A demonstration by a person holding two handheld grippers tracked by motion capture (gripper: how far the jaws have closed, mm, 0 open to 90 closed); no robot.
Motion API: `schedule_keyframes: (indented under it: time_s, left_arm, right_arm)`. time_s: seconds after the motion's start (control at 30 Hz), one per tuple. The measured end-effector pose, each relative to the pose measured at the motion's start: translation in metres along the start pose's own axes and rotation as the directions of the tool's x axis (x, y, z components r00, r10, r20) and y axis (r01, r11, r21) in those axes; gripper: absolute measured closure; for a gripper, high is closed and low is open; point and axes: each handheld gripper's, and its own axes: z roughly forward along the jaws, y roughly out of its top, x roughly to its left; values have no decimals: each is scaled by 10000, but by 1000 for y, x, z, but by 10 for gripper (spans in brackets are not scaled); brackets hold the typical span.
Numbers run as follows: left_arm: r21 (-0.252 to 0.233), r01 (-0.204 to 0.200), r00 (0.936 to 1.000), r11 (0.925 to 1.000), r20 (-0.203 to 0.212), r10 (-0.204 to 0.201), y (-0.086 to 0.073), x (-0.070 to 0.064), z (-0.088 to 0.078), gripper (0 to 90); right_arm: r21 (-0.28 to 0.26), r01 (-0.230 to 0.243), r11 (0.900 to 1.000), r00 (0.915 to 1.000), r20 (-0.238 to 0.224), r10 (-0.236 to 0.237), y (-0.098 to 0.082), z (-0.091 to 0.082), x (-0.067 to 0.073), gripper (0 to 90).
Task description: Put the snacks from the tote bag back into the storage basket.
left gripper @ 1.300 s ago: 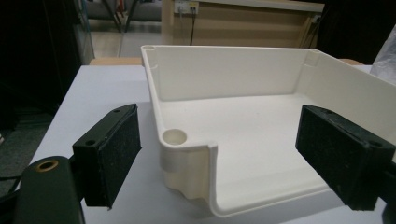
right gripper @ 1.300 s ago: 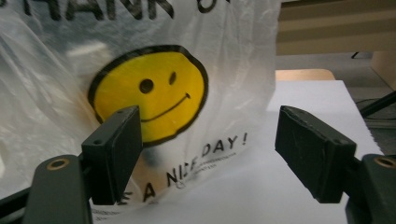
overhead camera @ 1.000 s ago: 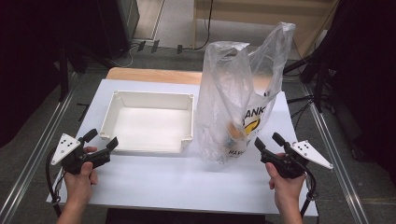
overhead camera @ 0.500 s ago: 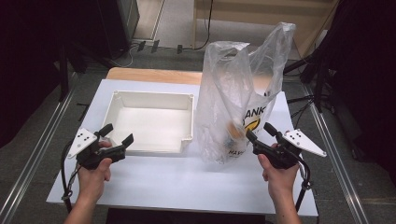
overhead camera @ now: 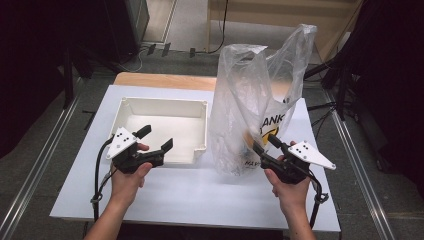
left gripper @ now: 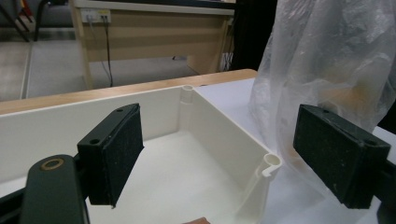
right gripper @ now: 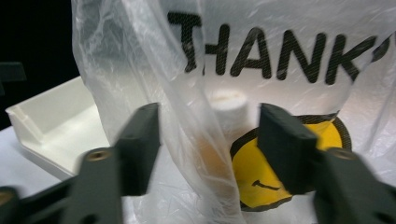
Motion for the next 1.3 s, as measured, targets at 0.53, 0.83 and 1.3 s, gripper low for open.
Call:
schedule_keyframes:
  time_s: [0.53,0.83,1.3]
  left_arm:
    - [-47,-519,9898,9986,1324,521,18,-46,32,159]
    - [-921,-823,9754,9923,1970,992,33,-67,34,255]
    - [-919,-563,9452,9942,3157,827,38,-78,44,900]
  right_arm:
    - [730,612,9955,9976,-368,-586,-19,9,14,900]
    - [1002,593,9932,9971,-530,-542,-28,10,15,900]
    - [1232,711,9898,9961,-603,-641,-34,8,10,900]
